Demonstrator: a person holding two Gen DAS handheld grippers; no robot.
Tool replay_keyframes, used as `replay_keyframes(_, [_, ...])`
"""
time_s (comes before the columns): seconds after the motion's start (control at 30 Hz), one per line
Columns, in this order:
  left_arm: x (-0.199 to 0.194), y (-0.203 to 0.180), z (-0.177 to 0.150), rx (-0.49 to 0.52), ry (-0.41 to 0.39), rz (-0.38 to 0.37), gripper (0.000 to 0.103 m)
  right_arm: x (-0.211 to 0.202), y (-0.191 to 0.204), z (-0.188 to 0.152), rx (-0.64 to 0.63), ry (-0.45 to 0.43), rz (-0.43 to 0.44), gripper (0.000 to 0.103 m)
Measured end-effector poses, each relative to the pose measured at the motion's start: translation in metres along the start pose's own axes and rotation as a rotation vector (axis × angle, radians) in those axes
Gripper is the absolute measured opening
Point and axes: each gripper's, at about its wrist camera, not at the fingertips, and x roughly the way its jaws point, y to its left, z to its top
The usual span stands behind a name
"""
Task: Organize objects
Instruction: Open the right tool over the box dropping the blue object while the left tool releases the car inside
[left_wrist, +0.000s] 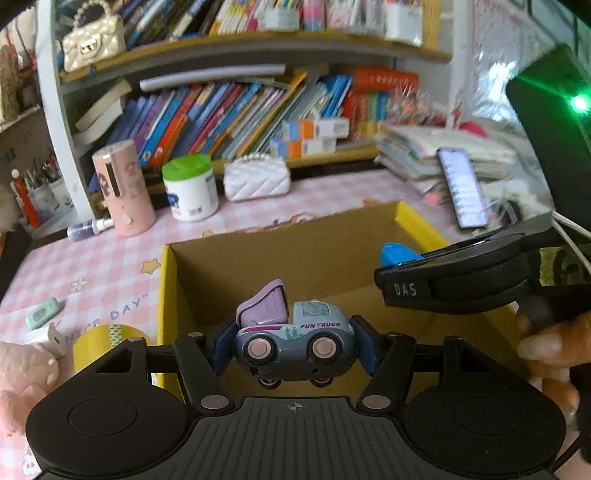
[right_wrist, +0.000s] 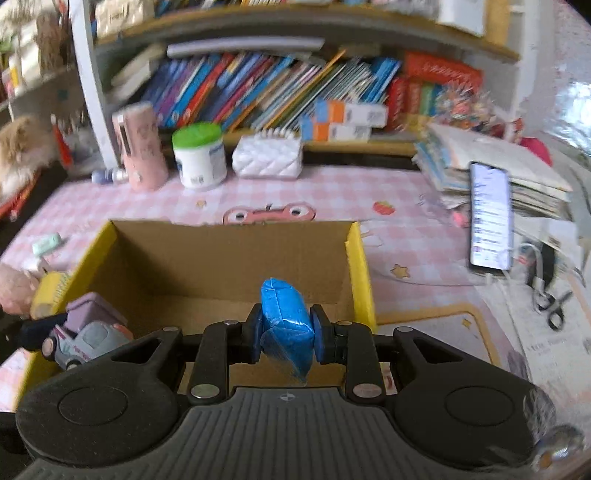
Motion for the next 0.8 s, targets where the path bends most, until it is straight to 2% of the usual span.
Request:
replay_keyframes(0.1, [0.019,0.003,0.007,0.013,0.056,0.025,0.064,0.031,-0.002,0.010,-0.049,0.086,0.035,0.024])
replay_keyframes(0.27, [0.040,0.002,0.013,0.060,0.151,0.039,0.064,0.056,0.011,0.024,-0.195,0.155,0.071,0.024])
replay_keyframes(0.37, [0.045,0.000,0.014,0.069,0.189,0.044,0.064,0.067,0.022,0.025,-0.314,0.202,0.084,0.024])
replay_keyframes(0.47, [0.048,-0.006,0.013,0.109,0.228,0.062,0.064,0.082,0.025,0.021,-0.359,0.272,0.106,0.024])
replay_keyframes(0.67, [0.049,-0.010,0.013,0.133,0.243,0.060,0.064,0.103,0.025,0.014,-0.379,0.351,0.098,0.024])
replay_keyframes(0.8, [0.044,-0.013,0.012,0.147,0.207,0.072,0.067,0.100,0.024,0.014,-0.371,0.353,0.100,0.025])
